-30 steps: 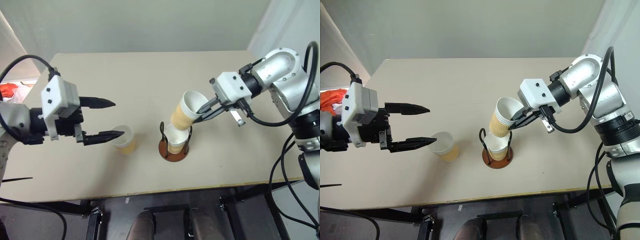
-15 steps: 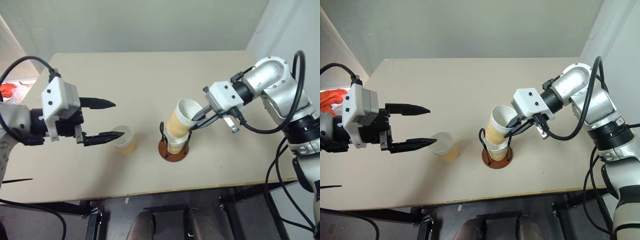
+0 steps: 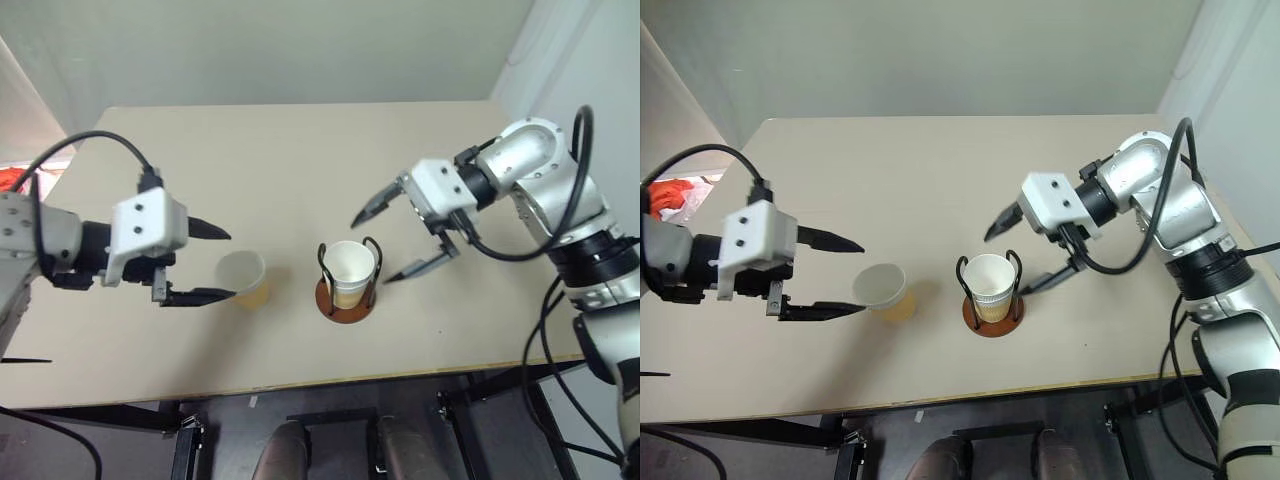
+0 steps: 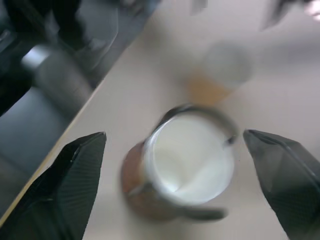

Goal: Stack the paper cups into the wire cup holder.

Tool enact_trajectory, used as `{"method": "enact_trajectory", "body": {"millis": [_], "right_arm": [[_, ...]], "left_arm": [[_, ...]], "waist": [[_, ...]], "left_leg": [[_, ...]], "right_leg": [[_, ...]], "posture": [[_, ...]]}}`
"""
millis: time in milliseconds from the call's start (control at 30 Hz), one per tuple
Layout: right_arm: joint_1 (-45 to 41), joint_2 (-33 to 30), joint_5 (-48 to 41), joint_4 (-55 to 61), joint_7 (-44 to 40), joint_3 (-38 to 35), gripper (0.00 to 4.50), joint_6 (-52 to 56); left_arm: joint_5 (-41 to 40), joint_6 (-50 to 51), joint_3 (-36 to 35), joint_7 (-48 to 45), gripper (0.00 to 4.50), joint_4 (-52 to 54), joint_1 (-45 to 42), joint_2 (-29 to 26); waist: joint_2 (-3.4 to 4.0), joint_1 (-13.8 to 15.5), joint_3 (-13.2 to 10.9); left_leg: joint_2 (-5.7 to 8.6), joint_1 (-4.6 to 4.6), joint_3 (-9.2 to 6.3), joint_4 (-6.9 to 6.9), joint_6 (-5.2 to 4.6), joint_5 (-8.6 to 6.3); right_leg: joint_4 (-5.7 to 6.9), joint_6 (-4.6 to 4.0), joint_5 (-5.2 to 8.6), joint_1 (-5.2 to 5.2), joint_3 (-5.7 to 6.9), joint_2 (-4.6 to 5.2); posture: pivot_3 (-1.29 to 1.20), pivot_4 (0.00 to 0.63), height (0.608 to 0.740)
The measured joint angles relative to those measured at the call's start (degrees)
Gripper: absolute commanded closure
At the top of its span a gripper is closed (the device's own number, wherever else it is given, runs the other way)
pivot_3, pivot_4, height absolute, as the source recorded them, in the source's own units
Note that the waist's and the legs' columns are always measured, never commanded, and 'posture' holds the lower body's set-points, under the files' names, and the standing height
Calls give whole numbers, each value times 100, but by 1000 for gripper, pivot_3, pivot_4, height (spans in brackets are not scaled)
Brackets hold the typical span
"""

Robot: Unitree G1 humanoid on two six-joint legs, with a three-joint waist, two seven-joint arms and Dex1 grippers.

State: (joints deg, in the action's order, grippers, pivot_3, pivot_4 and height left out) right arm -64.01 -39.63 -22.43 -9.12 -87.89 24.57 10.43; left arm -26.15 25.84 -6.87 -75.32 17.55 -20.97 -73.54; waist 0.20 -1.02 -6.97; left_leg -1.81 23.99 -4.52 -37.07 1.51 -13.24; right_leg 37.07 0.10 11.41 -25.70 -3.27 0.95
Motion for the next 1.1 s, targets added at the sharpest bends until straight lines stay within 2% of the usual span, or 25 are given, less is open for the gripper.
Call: {"method": "enact_trajectory", "body": {"millis": [133, 267, 433, 533, 600, 633, 900, 1033, 1100], "right_arm": [[378, 160, -264, 546, 471, -511, 17, 715], [770, 220, -355, 1090, 763, -607, 17, 1265], [910, 196, -440, 1534, 1079, -889, 17, 1720], [987, 179, -443, 1720, 1236, -982, 0, 1923], [1019, 112, -443, 1805, 1311, -1038, 0, 2022], [1047, 83, -443, 1834, 1334, -1078, 0, 2054], [1159, -10, -442, 2077, 1428, -1181, 0, 2301], [1180, -83, -439, 2108, 1425, -1196, 0, 2354], [1268, -254, -471, 2136, 1381, -1297, 0, 2365]], "left_arm": [[561, -438, 879, -346, 0, -268, -519, 164], [1175, -778, 1617, -541, 0, -443, -813, 415], [2078, -1264, 2433, -609, 0, -1053, -1303, 1002], [2458, -1614, 2718, -682, 588, -1408, -1473, 1236], [2557, -1767, 2749, -742, 1322, -1578, -1501, 1303], [2566, -1822, 2748, -789, 1515, -1636, -1534, 1328], [2608, -2054, 2745, -1106, 4471, -1952, -1645, 1451], [2468, -2079, 2724, -1333, 4471, -2078, -1775, 1477], [2093, -1956, 2636, -1429, 4471, -2119, -2003, 1494]], "waist": [[-8, 48, 5], [-7, 39, 4], [-9, 38, 5], [-9, 40, 5], [-9, 36, 5], [-10, 37, 6], [-10, 40, 6], [-10, 41, 6], [-13, 75, 6]], "left_leg": [[0, 8, -3, 2, -1, -6], [3, 15, 0, -2, 0, -14], [0, 12, -2, -2, -2, -11], [1, 13, -2, -6, -4, -9], [1, 13, -1, -7, -5, -9], [1, 13, -2, -7, -5, -9], [1, 13, -1, -7, -9, -6], [1, 15, -2, -11, -11, -4], [1, 23, -2, -13, -15, 0]], "right_leg": [[-5, -4, 2, 0, 4, 0], [-12, -5, 3, -5, -1, 2], [-4, 0, 1, -5, 2, 1], [-5, 9, -5, -4, 1, 1], [-6, 14, -8, -4, 0, 1], [-7, 16, -9, -3, 1, 1], [-8, 29, -14, -3, 1, 1], [-9, 37, -19, -2, 1, 1], [-11, 42, -22, -2, 5, 1]], "posture": [[0, 150, 740], [0, 150, 740], [0, 150, 740], [0, 150, 740], [0, 150, 740], [0, 150, 740], [0, 150, 740], [0, 150, 740], [0, 150, 740]]}}
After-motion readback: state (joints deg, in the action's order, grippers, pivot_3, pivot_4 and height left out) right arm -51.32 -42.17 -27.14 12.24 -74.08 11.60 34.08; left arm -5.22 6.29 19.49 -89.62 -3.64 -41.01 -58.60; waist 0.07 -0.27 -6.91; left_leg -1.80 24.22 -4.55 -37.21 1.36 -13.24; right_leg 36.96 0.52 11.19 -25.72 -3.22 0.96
